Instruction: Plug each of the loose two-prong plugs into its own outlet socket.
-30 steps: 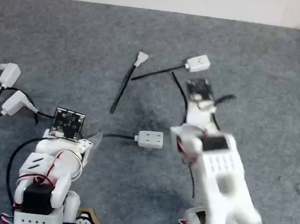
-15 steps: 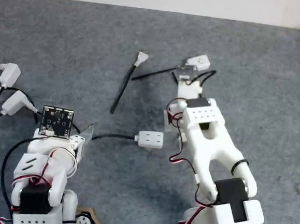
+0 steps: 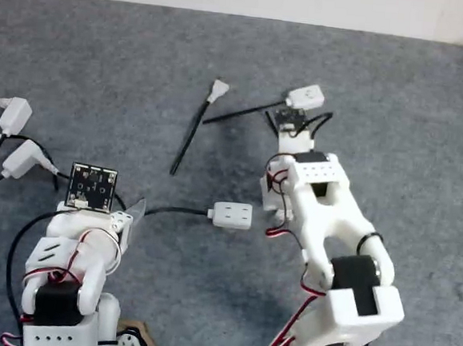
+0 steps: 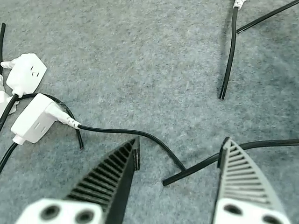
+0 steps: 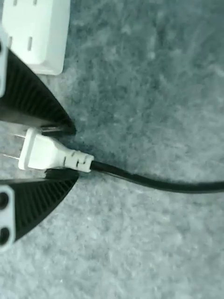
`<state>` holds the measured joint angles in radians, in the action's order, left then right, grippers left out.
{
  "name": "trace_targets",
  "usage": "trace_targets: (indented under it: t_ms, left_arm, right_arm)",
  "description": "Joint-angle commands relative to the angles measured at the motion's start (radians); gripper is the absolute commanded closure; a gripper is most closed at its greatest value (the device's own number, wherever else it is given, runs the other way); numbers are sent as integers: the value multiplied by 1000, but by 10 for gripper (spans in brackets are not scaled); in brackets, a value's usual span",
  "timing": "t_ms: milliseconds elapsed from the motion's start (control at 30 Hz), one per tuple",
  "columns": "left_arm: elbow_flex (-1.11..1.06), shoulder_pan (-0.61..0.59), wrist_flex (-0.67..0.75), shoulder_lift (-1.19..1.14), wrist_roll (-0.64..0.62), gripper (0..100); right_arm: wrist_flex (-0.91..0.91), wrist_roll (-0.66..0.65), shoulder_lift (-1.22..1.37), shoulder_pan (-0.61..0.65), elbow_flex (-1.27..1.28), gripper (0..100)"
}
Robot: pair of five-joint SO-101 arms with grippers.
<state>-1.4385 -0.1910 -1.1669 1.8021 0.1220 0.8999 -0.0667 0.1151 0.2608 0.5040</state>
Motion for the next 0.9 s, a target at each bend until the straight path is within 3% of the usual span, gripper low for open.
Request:
trace_targets:
  t_ms: [0,267,400,600,700,867]
  left_arm:
    - [4,-12,14,10,-6,726]
    - [2,-12,11,10,-6,726]
    - [2,-12,11,10,-6,726]
    - [-38,-12,17,10,-3,725]
    - [-31,-10,29,10,8,723]
    - [36,-10,216,7,52,723]
  right_arm:
    - [-19,-14,21,-10,-45,872]
    - [-87,-17,30,-5,-74,878]
    - [-117,-46,31,-7,-71,998]
    - [-119,-68,22,-33,-71,993]
    - [-61,21,-13,-51,-101,993]
    - [165,94,-222,13,-220,993]
